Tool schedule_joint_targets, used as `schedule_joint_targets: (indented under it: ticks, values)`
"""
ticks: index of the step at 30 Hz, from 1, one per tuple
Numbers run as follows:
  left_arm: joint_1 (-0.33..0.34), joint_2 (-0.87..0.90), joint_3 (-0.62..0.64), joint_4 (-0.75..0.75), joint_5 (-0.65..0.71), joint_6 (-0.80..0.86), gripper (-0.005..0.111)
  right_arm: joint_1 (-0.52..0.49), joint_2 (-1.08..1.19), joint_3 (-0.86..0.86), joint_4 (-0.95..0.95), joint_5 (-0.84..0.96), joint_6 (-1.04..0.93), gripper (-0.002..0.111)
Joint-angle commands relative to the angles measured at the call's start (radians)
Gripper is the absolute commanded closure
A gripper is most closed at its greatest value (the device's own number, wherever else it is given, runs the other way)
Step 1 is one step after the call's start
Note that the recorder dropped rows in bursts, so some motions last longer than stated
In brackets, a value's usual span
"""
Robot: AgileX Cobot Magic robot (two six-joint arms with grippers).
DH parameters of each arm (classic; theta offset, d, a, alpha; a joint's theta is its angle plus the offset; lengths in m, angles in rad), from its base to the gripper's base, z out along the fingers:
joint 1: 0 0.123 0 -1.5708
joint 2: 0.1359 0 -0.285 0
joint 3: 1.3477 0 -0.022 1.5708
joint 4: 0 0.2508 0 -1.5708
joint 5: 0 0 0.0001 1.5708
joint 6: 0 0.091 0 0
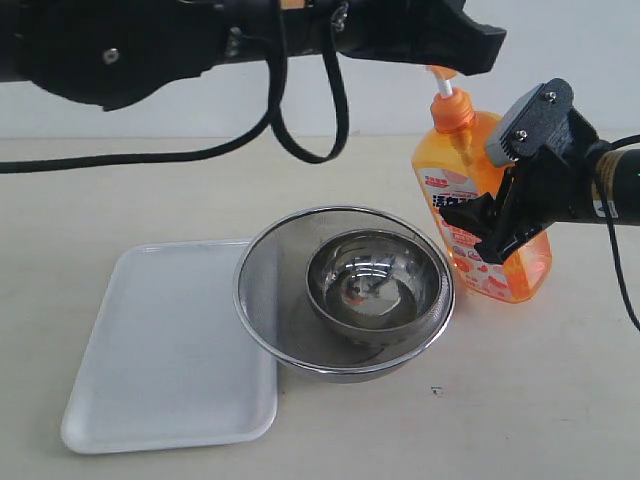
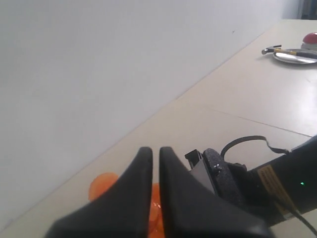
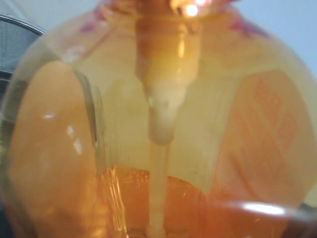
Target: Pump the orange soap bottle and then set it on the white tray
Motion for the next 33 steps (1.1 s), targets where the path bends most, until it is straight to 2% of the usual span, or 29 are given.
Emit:
schedule_joint_targets:
  ticks: [1, 7, 19, 25, 33]
  values:
    - [-0.018, 0.049, -0.052, -0.002, 0.051, -0.017, 0.102, 0.001, -0.012, -0.009, 0.03, -0.042, -0.011, 0.108]
    - [-0.035, 0.09, -0.095, -0.004, 0.056, -0.015, 0.102, 0.001, -0.012, -0.009, 0.03, -0.042, -0.011, 0.108]
    - [-0.035, 0.163, -0.205, -0.011, 0.198, -0.016, 0.102, 0.001, -0.012, -0.009, 0.03, -0.04, -0.01, 0.108]
    - [-0.035, 0.166, -0.217, -0.004, 0.288, -0.014, 0.102, 0.001, -0.012, -0.009, 0.03, -0.04, -0.01, 0.108]
    - [-0.035, 0.166, -0.217, -0.004, 0.336, -0.012, 0.102, 0.001, -0.012, -0.009, 0.03, -0.04, -0.01, 0.108]
